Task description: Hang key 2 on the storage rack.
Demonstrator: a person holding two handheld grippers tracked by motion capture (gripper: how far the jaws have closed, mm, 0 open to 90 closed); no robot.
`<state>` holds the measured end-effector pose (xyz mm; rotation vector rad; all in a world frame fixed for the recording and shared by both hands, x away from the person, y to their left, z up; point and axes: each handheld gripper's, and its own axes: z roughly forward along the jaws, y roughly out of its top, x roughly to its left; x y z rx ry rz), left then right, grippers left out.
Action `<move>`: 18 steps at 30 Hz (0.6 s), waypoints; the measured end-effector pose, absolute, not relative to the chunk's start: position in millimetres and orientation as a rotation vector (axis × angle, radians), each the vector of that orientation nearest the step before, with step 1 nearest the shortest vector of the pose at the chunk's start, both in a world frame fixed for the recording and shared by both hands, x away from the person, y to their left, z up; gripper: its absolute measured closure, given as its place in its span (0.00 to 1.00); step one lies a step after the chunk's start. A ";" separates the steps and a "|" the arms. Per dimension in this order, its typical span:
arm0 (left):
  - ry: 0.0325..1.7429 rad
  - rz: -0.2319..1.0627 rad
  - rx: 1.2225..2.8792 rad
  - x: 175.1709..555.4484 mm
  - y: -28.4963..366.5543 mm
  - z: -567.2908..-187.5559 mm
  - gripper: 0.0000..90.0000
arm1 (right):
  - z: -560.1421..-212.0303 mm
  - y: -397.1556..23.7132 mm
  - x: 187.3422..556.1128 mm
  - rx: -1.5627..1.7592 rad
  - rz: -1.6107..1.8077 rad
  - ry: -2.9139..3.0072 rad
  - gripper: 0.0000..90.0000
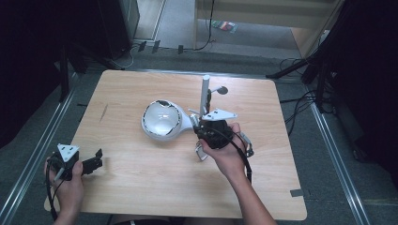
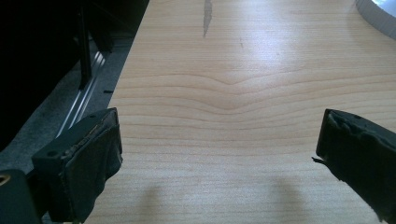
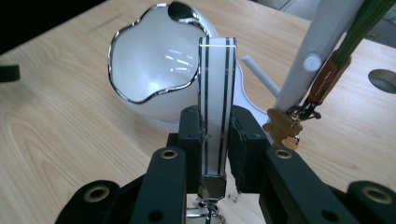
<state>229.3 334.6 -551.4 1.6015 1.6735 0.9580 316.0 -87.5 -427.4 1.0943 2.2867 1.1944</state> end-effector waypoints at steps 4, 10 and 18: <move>1.674 0.957 1.600 229.3 334.6 -551.5 0.00 | -425.2 -93.3 319.7 1.106 1.244 2.255 0.86; 1.674 0.958 1.600 229.3 334.6 -551.4 0.00 | -424.1 -100.5 325.6 1.125 1.278 2.226 0.86; 1.674 0.955 1.604 229.3 334.8 -551.3 0.00 | -424.8 -108.7 332.2 1.159 1.280 2.195 0.86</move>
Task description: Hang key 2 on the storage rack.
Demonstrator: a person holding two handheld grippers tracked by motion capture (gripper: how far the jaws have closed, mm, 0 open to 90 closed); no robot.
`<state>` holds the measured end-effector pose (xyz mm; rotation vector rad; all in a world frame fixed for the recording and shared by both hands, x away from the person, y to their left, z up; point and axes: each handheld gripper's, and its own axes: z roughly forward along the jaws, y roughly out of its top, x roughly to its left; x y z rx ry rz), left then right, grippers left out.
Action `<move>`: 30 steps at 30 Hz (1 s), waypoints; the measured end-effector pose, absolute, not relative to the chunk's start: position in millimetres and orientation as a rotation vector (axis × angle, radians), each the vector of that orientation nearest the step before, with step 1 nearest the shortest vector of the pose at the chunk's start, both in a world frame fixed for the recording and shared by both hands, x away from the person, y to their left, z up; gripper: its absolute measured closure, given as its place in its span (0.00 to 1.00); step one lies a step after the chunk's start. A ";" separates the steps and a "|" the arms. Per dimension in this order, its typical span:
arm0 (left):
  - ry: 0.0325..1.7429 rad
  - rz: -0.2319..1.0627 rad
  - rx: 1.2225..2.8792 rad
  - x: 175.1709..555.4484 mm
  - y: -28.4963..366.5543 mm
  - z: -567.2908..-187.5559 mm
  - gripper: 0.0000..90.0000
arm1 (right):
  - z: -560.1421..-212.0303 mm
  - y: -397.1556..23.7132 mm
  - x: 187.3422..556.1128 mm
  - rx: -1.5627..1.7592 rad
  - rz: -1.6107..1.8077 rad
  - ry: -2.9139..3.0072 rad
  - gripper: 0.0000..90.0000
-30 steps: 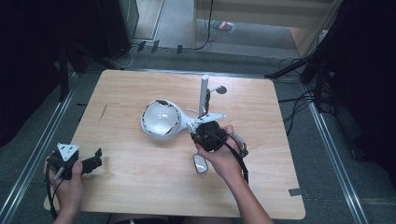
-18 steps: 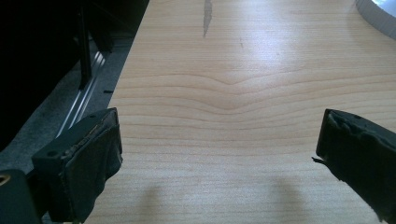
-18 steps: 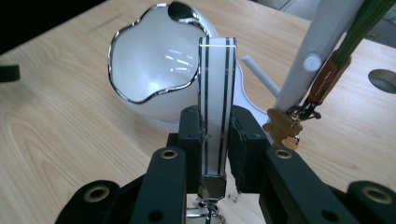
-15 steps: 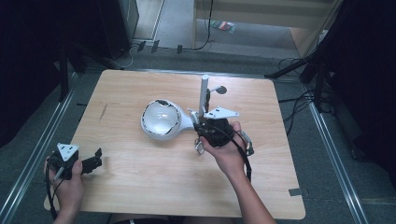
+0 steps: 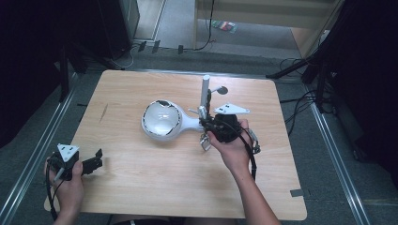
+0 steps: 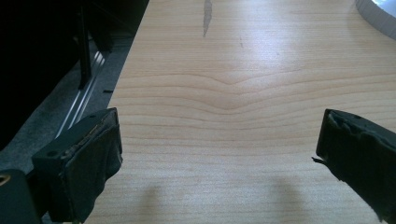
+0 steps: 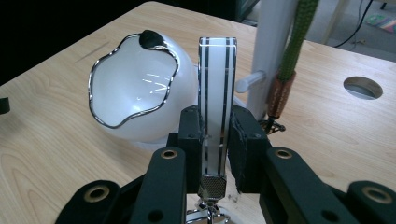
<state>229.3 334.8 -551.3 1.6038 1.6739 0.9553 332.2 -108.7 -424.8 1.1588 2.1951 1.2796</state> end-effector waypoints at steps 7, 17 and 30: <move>1.673 0.958 1.607 229.3 334.6 -551.4 0.00 | -425.3 -113.2 335.3 1.177 1.300 2.184 0.85; 1.673 0.958 1.608 229.3 334.6 -551.4 0.00 | -429.4 -118.2 339.2 1.197 1.313 2.178 0.85; 1.673 0.960 1.608 229.4 334.3 -551.4 0.00 | -430.9 -129.9 344.9 1.289 1.342 2.080 0.78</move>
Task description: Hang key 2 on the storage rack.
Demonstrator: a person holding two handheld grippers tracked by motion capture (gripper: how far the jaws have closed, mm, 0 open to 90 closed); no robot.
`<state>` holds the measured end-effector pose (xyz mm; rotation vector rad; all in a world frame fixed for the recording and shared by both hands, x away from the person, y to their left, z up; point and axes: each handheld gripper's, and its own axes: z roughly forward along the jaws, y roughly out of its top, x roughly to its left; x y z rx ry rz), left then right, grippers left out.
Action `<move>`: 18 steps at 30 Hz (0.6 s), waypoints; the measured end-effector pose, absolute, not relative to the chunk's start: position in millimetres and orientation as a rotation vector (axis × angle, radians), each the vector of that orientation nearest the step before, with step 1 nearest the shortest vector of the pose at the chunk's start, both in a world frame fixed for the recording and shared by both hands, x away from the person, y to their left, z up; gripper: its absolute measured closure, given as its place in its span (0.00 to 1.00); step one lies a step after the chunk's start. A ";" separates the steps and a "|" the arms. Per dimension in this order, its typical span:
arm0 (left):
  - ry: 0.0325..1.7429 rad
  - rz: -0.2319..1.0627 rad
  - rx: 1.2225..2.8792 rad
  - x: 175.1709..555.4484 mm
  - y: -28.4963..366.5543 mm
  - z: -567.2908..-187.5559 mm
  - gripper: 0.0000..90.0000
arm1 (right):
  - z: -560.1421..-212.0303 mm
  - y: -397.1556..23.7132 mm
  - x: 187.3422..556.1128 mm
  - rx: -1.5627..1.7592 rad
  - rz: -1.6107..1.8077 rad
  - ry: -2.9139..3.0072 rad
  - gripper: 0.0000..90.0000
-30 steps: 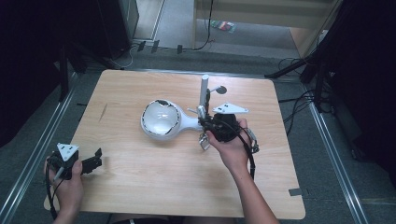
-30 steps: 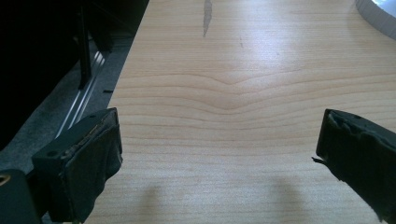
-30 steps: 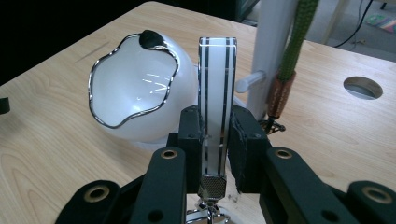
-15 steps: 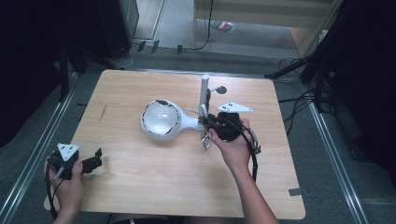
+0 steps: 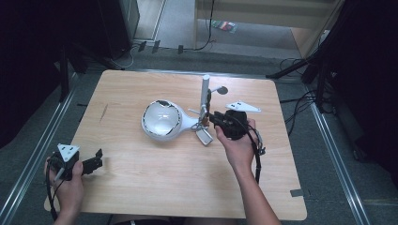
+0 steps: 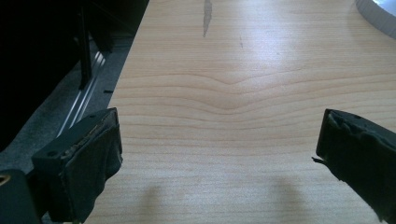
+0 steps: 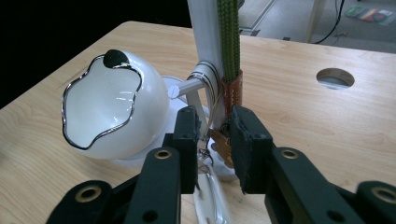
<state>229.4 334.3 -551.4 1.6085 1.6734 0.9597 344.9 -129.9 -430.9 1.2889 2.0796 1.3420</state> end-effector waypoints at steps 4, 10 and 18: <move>1.673 0.959 1.609 229.4 334.4 -551.5 0.00 | -430.6 -129.0 342.5 1.263 1.309 2.061 0.70; 1.673 0.960 1.609 229.4 334.2 -551.4 0.00 | -431.7 -132.7 342.0 1.219 1.234 1.981 0.40; 1.672 0.963 1.605 229.4 334.0 -551.5 0.00 | -432.0 -137.6 335.7 1.261 1.097 1.921 0.00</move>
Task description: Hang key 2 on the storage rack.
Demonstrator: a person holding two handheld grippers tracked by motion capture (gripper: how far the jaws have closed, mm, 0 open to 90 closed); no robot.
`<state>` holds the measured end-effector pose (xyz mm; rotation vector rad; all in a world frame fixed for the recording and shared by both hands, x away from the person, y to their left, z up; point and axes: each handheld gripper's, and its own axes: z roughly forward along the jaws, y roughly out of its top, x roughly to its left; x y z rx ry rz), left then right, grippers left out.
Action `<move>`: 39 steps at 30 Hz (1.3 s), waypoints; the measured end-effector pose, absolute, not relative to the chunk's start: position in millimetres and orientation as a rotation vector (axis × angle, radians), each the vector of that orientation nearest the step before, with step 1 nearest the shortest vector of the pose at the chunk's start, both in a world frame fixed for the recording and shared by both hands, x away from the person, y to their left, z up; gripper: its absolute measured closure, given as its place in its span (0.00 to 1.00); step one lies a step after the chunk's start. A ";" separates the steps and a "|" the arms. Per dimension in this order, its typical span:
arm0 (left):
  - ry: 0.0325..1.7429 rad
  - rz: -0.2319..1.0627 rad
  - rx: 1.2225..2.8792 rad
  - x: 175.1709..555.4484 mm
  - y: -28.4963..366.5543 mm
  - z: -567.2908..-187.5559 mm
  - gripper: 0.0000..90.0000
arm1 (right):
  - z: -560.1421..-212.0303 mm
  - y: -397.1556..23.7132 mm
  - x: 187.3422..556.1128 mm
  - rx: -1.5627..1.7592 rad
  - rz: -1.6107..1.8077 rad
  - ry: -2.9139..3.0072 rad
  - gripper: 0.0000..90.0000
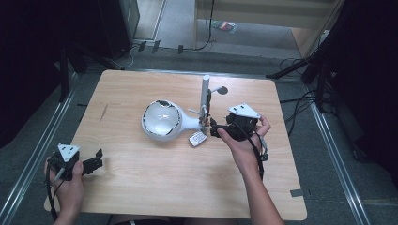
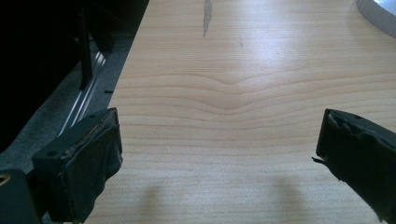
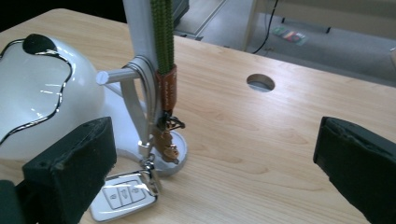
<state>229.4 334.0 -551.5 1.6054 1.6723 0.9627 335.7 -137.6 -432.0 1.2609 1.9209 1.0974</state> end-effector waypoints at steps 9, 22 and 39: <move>1.672 0.962 1.609 229.2 334.3 -551.4 0.00 | -438.2 -157.9 331.6 1.312 1.086 1.895 0.00; 1.672 0.964 1.612 228.9 334.1 -551.2 0.00 | -445.2 -184.7 325.9 1.351 1.070 1.872 0.00; 1.590 1.005 1.554 221.3 334.8 -550.4 0.00 | -460.5 -218.8 312.4 1.385 1.048 1.798 0.00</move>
